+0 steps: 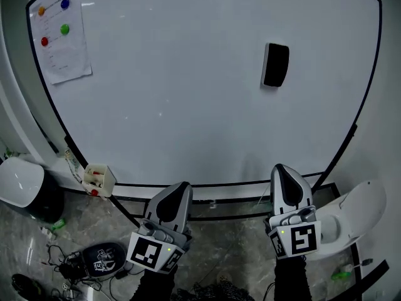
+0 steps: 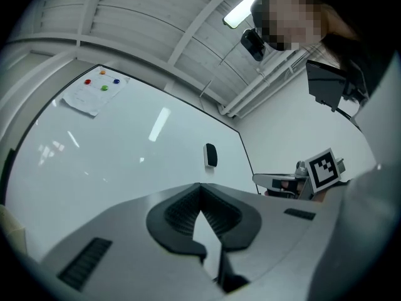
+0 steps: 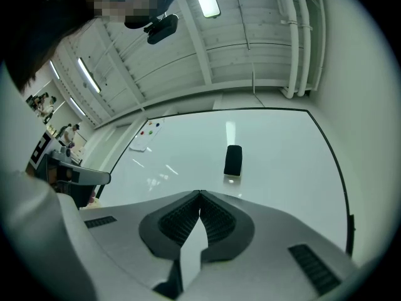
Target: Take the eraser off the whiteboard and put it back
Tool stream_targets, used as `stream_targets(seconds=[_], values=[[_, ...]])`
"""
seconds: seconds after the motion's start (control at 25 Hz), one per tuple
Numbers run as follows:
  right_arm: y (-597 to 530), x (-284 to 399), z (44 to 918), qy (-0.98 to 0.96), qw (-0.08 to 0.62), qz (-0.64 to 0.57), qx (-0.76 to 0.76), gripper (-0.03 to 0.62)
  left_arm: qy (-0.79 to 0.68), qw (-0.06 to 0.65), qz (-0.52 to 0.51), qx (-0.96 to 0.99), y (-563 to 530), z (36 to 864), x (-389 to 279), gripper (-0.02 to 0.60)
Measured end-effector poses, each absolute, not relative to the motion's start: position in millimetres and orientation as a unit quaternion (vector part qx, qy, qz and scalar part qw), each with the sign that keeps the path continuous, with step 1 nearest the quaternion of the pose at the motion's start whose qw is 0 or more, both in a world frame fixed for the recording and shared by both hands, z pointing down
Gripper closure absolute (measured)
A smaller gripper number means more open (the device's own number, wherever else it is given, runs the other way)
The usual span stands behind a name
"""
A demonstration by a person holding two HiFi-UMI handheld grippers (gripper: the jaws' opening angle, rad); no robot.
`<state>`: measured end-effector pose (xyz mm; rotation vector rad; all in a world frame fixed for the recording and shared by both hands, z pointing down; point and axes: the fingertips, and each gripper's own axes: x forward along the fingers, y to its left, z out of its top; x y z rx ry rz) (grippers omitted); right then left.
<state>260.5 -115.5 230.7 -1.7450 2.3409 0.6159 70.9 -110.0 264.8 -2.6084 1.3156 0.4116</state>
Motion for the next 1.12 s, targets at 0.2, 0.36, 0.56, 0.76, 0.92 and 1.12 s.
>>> stream_targets(seconds=[0.2, 0.36, 0.56, 0.76, 0.92, 1.12], values=[[-158.1, 275.3, 222.6, 0.791, 0.085, 0.217, -0.565, 0.586, 0.461, 0.107, 0.144, -0.869, -143.7, 258.7, 87.4, 0.575], [-184.3, 282.9, 217.3, 0.802, 0.091, 0.222, -0.547, 0.586, 0.474, 0.111, 0.144, -0.862, -161.2, 257.4, 96.9, 0.575], [-210.1, 281.4, 209.4, 0.807, 0.102, 0.227, -0.535, 0.586, 0.491, 0.113, 0.137, -0.853, -176.2, 258.9, 91.6, 0.575], [-220.3, 278.7, 192.1, 0.794, 0.130, 0.249, -0.539, 0.586, 0.492, 0.118, 0.136, -0.852, -187.6, 258.0, 80.7, 0.575], [-234.0, 281.6, 172.8, 0.769, 0.134, 0.268, -0.565, 0.516, 0.476, 0.118, 0.137, -0.861, -199.2, 256.0, 77.4, 0.575], [-247.9, 285.7, 151.7, 0.742, 0.144, 0.281, -0.591, 0.364, 0.450, 0.121, 0.150, -0.872, -206.6, 245.9, 72.3, 0.575]])
